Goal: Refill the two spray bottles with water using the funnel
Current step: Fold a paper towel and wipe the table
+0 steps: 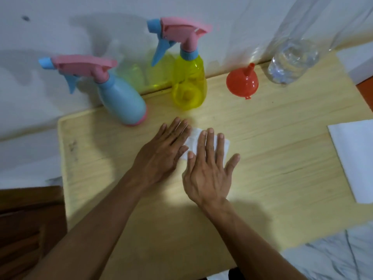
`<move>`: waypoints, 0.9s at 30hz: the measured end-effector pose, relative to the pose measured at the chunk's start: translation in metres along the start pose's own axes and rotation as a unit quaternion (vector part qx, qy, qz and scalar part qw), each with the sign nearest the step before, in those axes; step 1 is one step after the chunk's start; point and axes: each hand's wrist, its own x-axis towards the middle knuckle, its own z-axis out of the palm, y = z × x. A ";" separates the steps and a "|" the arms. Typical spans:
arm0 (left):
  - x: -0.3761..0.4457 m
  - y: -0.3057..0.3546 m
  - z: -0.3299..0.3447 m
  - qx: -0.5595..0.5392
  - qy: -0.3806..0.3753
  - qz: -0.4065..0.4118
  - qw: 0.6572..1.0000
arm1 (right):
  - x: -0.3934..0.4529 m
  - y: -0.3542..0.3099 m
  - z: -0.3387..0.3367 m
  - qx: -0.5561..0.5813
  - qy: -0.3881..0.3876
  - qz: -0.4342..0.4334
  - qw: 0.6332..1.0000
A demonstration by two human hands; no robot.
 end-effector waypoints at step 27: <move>-0.166 0.038 0.011 -0.035 0.115 -0.410 0.904 | -0.008 -0.060 0.022 -0.080 -0.119 -0.450 0.882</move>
